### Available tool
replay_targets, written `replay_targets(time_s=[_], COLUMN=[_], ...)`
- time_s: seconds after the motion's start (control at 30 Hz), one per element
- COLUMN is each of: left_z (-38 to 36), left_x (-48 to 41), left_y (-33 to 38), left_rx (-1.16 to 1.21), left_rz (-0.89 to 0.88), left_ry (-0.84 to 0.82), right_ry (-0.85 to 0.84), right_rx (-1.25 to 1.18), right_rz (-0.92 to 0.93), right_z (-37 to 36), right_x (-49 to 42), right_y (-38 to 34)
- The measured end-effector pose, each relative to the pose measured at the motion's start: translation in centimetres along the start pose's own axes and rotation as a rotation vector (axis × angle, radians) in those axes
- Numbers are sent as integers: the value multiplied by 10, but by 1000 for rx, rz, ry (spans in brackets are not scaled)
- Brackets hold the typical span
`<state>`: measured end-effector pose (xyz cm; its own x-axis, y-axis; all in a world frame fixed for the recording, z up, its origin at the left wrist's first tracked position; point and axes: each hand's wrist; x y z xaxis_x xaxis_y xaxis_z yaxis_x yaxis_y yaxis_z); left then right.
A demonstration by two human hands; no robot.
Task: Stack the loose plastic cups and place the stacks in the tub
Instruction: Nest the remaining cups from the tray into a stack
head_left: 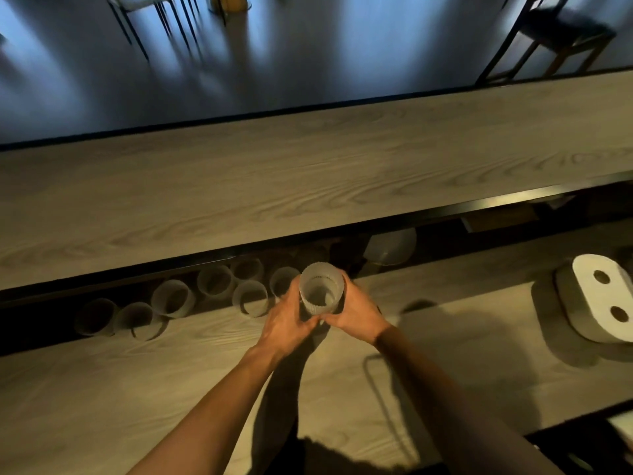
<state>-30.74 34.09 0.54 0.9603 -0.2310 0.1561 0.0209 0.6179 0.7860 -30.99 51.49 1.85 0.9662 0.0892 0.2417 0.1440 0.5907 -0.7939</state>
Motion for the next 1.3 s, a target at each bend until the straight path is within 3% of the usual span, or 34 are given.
replay_targets(time_s=[0.37,0.73,1.03,1.3], left_z=[-22,21,41,44], left_x=[12,30,9,-19], left_y=[-10,-13,-22,-39], left_rx=[45,29,59,-43], left_rz=[94,-6,64,162], left_ry=[-1,182,230,125], right_ry=[-115,-20,-16,-88], right_rx=[26,-15,70,100], right_rz=[-58,63,46,-23], right_z=[-21,-31,-32,-43], right_x=[2,3,-25,-51], right_y=[25,-20,-47,-45])
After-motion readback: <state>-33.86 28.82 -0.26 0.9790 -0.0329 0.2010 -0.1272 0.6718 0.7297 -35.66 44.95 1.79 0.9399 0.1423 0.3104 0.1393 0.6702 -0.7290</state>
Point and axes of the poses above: each hand's wrist, its own x-axis away from the middle knuckle, its own z-axis out of the back of the hand, y = z × x, and after that the axes turned 2 degrees about y, right-handed
